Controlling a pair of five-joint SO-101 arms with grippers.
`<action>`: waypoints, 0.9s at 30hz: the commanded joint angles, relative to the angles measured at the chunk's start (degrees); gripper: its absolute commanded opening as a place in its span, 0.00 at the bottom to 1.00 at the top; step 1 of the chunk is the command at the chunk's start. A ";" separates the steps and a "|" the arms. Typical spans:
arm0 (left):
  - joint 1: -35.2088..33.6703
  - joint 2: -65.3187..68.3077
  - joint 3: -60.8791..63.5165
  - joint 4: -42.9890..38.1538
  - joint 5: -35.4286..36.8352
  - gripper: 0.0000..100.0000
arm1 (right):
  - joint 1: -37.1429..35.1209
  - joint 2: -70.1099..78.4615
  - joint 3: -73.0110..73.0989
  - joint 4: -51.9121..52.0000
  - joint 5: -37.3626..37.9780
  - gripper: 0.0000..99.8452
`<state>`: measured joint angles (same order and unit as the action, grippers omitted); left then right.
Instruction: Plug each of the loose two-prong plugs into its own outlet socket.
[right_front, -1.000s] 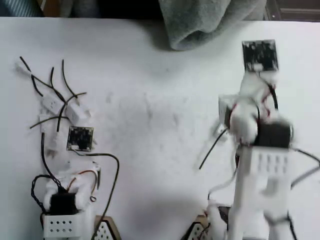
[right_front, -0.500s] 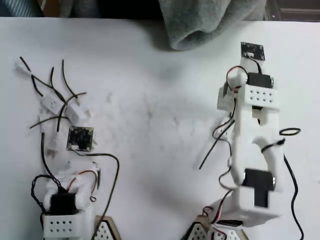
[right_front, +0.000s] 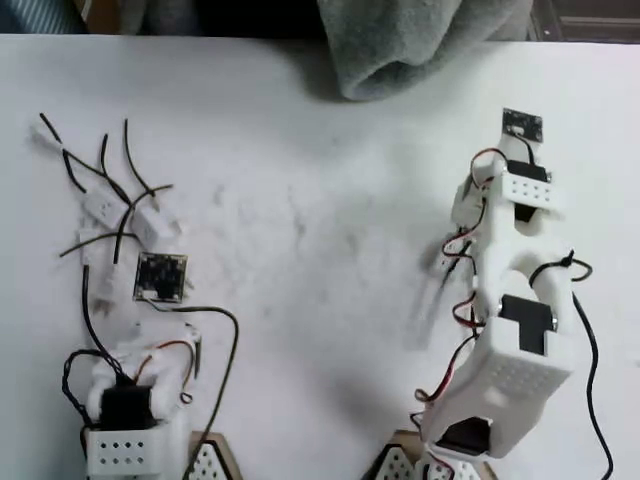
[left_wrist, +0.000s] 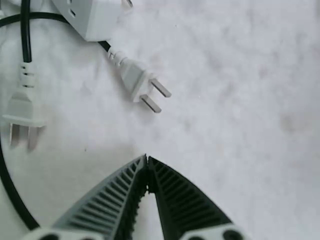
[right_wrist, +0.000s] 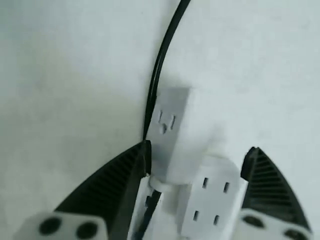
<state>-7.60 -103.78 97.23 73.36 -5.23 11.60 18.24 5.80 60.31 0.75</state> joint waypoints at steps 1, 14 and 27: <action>0.48 -0.04 -0.26 -0.09 0.26 0.02 | -2.59 -0.57 -2.55 -0.75 -0.26 0.23; 0.48 -0.04 -0.26 -0.09 0.26 0.02 | -4.00 -0.57 -9.23 1.80 0.00 0.03; 0.48 -0.04 -0.26 -0.09 0.26 0.02 | -20.35 -0.13 -35.78 31.78 -0.53 0.03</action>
<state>-7.60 -103.78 97.23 73.36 -5.23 -2.81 18.68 -26.11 89.23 0.75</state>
